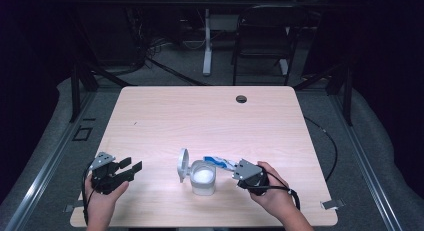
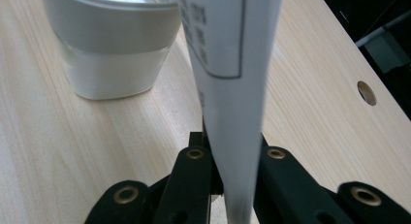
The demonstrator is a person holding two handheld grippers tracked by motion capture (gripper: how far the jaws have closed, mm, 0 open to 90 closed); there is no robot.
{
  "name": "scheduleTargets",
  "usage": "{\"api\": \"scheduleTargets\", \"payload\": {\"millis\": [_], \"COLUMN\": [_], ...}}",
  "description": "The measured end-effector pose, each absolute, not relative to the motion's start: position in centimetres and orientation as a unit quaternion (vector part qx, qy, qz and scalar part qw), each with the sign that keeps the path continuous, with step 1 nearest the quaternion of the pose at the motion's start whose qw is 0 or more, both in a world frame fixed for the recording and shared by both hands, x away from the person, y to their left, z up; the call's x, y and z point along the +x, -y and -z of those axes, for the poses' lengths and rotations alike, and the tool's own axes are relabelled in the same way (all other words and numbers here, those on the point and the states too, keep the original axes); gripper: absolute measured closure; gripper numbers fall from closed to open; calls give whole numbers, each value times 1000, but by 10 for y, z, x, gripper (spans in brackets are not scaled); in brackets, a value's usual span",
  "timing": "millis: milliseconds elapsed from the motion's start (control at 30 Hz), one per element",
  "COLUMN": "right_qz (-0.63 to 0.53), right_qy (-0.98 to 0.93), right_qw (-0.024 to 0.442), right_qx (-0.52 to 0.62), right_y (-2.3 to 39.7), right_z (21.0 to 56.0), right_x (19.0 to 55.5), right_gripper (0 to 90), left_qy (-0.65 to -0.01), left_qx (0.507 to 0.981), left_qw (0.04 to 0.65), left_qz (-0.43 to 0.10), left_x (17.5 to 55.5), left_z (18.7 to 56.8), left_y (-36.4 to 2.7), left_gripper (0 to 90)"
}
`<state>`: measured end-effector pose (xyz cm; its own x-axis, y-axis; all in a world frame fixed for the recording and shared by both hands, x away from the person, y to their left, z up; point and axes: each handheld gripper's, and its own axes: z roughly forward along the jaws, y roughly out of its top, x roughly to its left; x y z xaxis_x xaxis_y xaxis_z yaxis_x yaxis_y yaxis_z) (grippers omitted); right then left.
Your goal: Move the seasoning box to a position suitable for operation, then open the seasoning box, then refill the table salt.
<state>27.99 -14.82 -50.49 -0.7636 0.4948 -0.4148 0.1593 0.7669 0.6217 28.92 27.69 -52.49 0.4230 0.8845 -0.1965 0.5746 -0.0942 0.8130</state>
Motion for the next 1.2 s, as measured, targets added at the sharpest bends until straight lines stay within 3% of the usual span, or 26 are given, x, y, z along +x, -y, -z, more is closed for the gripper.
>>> {"api": "scheduleTargets", "payload": {"millis": [1200], "right_qz": [-373], "right_qy": [-813], "right_qw": [302], "right_qx": [330], "right_y": [195], "right_z": [505], "right_x": [299], "right_gripper": [875], "left_qy": [-506], "left_qx": [721], "left_qw": [441], "left_qz": [-174], "left_x": [290], "left_z": [525], "left_y": [-270], "left_gripper": [493]}}
